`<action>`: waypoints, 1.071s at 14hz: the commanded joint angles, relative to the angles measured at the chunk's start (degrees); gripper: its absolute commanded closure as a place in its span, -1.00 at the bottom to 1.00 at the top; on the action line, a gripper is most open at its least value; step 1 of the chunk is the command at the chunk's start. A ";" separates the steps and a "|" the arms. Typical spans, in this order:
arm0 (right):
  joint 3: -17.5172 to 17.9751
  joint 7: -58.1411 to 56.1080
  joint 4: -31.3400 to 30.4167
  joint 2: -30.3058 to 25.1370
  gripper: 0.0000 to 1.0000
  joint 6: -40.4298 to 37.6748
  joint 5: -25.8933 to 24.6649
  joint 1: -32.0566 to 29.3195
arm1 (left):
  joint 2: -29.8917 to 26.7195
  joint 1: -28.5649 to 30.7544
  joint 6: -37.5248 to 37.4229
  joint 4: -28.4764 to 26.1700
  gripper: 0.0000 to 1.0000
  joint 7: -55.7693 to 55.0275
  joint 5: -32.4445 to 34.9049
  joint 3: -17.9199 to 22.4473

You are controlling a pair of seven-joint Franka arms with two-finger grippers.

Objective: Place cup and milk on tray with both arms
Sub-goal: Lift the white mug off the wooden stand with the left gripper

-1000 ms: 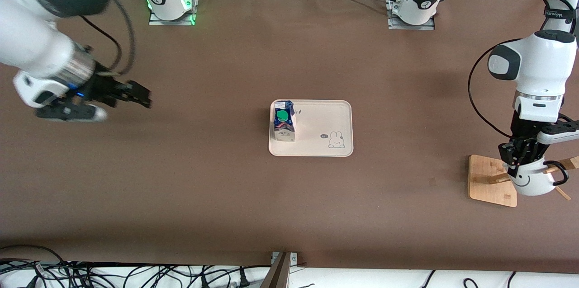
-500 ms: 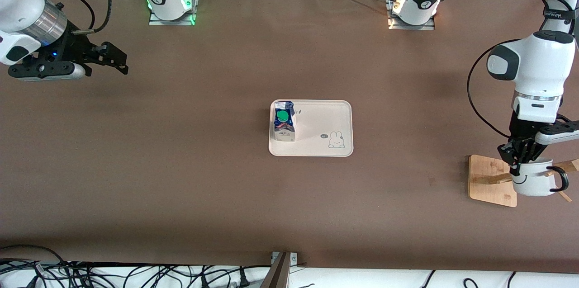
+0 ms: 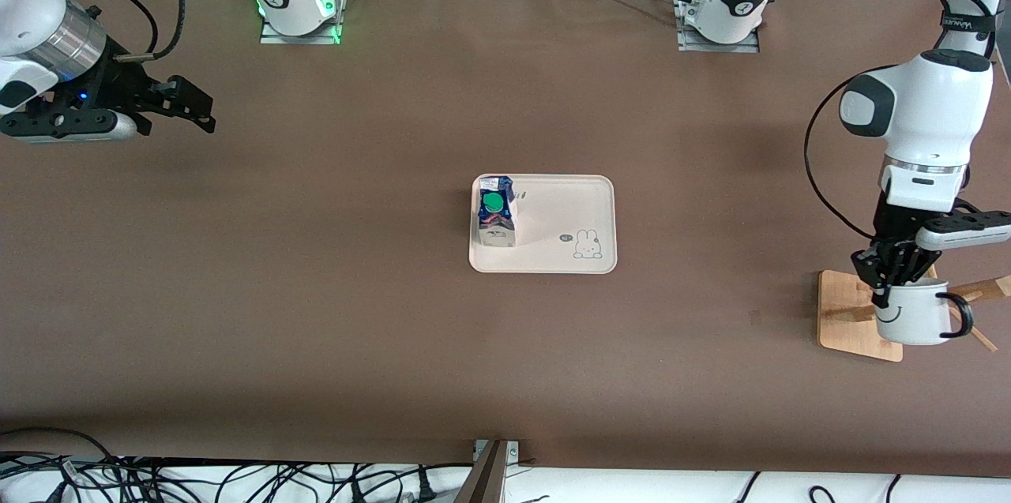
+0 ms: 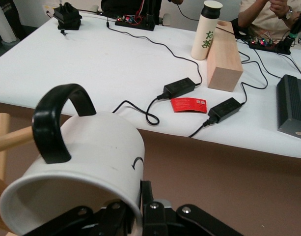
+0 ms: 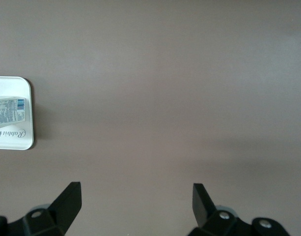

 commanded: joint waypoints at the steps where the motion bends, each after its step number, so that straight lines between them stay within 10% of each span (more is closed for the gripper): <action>1: 0.00 0.20 1.66 1.17 -1.00 -1.44 -0.59 -0.76 | -7.57 -2.17 -11.10 -0.21 1.00 -0.90 -0.62 -0.53; 7: -1.14 0.11 4.65 3.28 -1.00 -0.30 -2.44 -0.93 | -8.66 -6.40 -46.22 11.19 1.00 -3.63 0.35 -7.72; 15: -1.31 0.20 5.08 4.07 -1.00 -0.03 -2.44 -0.93 | 2.05 -15.53 -73.48 24.36 1.00 -3.63 0.35 -10.81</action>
